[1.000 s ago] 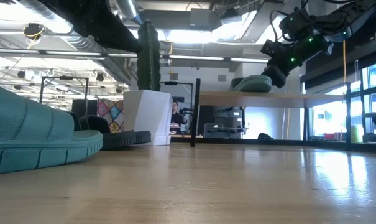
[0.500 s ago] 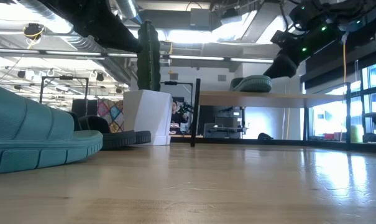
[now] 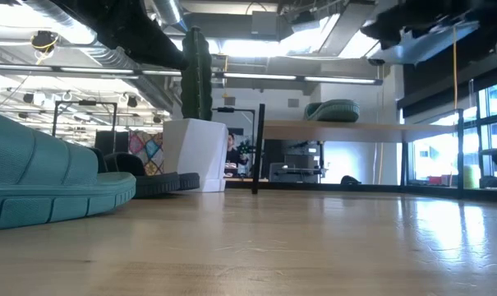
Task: Pick and place slides into the shelf
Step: Put the green slipper on the shelf
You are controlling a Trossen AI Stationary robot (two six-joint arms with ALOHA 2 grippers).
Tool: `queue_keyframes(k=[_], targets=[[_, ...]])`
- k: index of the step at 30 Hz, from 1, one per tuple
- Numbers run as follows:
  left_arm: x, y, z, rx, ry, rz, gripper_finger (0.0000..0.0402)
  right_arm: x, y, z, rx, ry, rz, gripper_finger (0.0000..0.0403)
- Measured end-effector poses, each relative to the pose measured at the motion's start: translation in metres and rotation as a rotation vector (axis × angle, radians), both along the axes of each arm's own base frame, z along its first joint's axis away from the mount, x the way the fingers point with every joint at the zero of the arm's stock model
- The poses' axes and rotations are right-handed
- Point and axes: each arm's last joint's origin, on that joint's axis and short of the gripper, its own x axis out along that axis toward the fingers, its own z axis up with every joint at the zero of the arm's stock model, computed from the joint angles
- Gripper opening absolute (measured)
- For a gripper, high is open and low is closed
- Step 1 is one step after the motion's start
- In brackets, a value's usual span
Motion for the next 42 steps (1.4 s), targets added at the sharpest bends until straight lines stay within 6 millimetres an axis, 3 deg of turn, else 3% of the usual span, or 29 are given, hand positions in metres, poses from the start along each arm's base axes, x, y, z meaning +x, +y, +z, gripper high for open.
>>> queue_keyframes(k=[8,14,20,24,28,35,42], targets=[[0.000,0.000,0.000,-0.006,-0.001,0.003,0.0171,0.022,0.043,-0.015,0.048,0.130,0.285,0.0232],[0.000,0.000,0.000,-0.026,-0.005,0.014,0.0171,0.052,0.062,-0.039,0.054,0.284,0.177,0.0232],[0.000,-0.001,0.000,-0.046,0.001,-0.014,0.0171,0.075,0.077,-0.083,0.061,0.219,0.196,0.0232],[0.000,-0.004,-0.001,-0.082,0.018,-0.086,0.0171,0.071,0.081,-0.108,0.062,0.156,0.221,0.0232],[-0.002,-0.008,-0.001,-0.091,0.023,-0.122,0.0171,0.066,0.081,-0.114,0.087,0.058,0.218,0.0232],[-0.010,-0.033,0.004,0.044,-0.001,-0.189,0.0171,0.067,0.079,-0.111,0.070,0.019,0.164,0.0232],[-0.011,-0.087,0.034,0.253,0.014,-0.245,0.0171,0.068,0.076,-0.111,0.046,0.014,0.054,0.0232]])
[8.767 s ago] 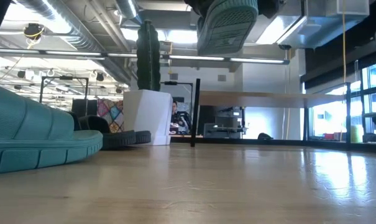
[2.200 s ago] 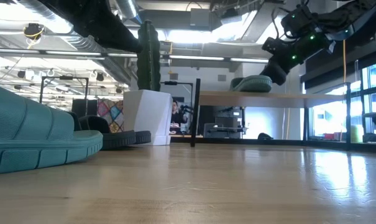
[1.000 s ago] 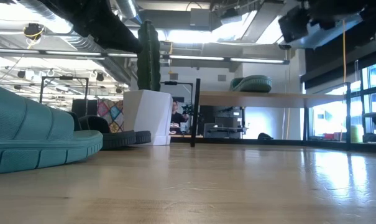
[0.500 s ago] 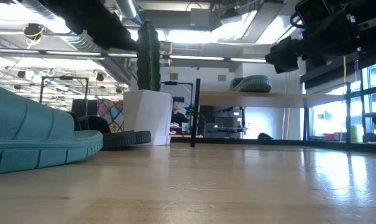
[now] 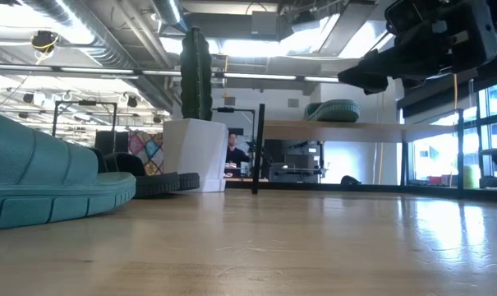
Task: Pick and place slides into the shelf
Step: Put the green slipper on the shelf
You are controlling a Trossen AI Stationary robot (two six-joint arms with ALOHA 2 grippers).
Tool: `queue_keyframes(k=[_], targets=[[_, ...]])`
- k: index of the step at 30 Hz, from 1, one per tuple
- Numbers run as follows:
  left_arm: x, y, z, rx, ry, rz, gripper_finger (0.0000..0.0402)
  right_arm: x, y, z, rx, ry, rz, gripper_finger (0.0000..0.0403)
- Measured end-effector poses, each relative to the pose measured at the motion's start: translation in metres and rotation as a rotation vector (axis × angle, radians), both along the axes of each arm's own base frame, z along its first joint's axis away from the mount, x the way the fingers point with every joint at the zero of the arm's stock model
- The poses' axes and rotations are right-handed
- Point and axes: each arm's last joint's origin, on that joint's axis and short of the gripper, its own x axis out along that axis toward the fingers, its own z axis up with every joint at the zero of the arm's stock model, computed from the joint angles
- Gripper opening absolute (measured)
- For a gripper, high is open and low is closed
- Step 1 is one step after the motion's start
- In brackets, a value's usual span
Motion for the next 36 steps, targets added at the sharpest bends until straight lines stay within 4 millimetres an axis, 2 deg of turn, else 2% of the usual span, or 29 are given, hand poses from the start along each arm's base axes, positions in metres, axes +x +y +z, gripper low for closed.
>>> queue_keyframes(k=[3,6,10,17,23,30,36], targets=[[0.001,-0.023,-0.003,0.133,0.093,0.024,0.0171,0.000,0.000,0.000,0.000,0.000,-0.005,0.0232],[0.005,-0.042,-0.013,0.187,0.194,0.044,0.0171,0.000,0.000,0.000,0.000,-0.002,-0.006,0.0232],[0.008,-0.065,-0.029,0.149,0.307,0.065,0.0171,0.000,0.000,0.001,0.001,-0.010,-0.006,0.0232],[0.007,-0.091,-0.047,0.079,0.435,0.167,0.0171,0.000,0.000,0.001,0.001,-0.014,-0.006,0.0232],[0.006,-0.102,-0.068,0.093,0.564,0.258,0.0171,0.000,0.000,0.001,0.001,-0.014,-0.006,0.0232],[0.007,-0.099,-0.099,0.221,0.668,0.368,0.0171,0.000,0.000,0.001,0.001,-0.014,-0.006,0.0232],[0.009,-0.097,-0.105,0.257,0.683,0.384,0.0171,0.000,0.000,0.001,0.001,-0.014,-0.006,0.0232]])
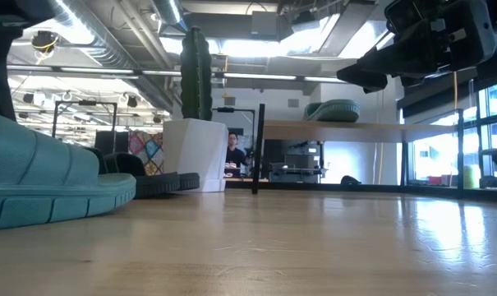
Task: Pick and place slides into the shelf
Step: Put the green slipper on the shelf
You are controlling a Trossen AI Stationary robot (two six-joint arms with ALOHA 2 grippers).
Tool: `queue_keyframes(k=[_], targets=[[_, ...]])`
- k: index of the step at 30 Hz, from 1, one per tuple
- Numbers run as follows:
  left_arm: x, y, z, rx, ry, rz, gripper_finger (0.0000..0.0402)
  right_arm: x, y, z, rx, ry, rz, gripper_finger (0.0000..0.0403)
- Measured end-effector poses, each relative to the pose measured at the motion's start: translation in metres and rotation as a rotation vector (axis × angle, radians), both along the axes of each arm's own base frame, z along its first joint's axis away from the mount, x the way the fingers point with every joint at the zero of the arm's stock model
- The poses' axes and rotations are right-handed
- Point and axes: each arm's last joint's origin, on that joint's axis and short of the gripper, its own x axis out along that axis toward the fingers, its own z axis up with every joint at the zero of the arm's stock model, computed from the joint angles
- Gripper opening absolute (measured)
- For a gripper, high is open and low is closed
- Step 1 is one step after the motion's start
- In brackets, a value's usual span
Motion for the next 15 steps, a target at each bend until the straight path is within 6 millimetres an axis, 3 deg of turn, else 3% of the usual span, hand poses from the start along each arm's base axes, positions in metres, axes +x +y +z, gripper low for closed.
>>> queue_keyframes(k=[6,12,15], targets=[[-0.001,0.002,0.001,0.019,0.007,-0.001,0.0139,0.000,0.000,0.000,0.000,0.001,0.000,0.0232],[0.001,0.004,0.001,0.020,0.007,0.014,0.0049,0.000,0.000,0.000,0.010,0.002,-0.002,0.0232],[0.006,0.012,0.006,-0.019,-0.040,0.140,0.0011,0.000,0.000,0.000,0.030,0.005,-0.007,0.0232]])
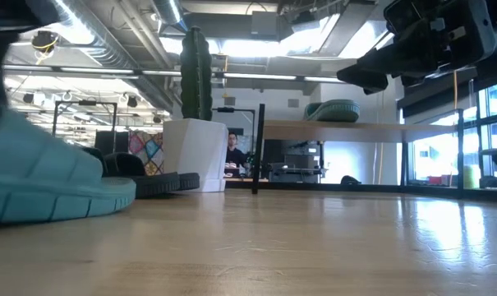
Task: Pick and place slides into the shelf
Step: Put the green slipper on the shelf
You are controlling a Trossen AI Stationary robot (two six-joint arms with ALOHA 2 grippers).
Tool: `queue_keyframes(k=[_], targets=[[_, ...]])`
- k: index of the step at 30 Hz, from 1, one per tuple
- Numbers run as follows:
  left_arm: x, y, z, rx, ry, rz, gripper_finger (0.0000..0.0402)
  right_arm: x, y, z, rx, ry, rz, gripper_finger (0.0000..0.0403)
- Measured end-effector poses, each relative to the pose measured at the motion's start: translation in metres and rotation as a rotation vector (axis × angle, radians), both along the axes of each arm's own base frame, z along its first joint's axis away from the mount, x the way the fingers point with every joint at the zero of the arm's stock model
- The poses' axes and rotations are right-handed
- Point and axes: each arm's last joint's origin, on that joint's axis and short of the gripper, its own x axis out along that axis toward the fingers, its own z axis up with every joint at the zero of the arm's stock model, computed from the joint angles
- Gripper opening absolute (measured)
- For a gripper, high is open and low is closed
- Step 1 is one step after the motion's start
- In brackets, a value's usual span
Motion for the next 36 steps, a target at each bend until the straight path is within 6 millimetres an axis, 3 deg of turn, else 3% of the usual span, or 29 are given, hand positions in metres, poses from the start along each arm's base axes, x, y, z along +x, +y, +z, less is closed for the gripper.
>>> queue_keyframes(k=[6,11,18,25,31,36], targets=[[0.016,0.025,0.039,-0.063,-0.097,0.224,0.0006,0.000,0.000,0.000,0.005,0.001,-0.001,0.0232],[0.038,0.046,0.090,-0.081,-0.192,0.242,0.0005,0.000,0.000,0.000,0.026,0.004,-0.006,0.0232],[0.076,0.098,0.160,0.033,-0.318,0.212,0.0003,-0.001,0.000,-0.003,0.028,0.036,-0.007,0.0232],[0.112,0.173,0.211,0.262,-0.427,0.222,0.0002,-0.003,0.000,-0.010,0.062,0.127,-0.021,0.0232],[0.151,0.238,0.233,0.348,-0.482,0.129,0.0002,-0.003,0.000,-0.011,0.063,0.130,-0.022,0.0232],[0.159,0.291,0.245,0.392,-0.546,0.171,0.0002,-0.003,0.000,-0.011,0.098,0.135,-0.032,0.0232]])
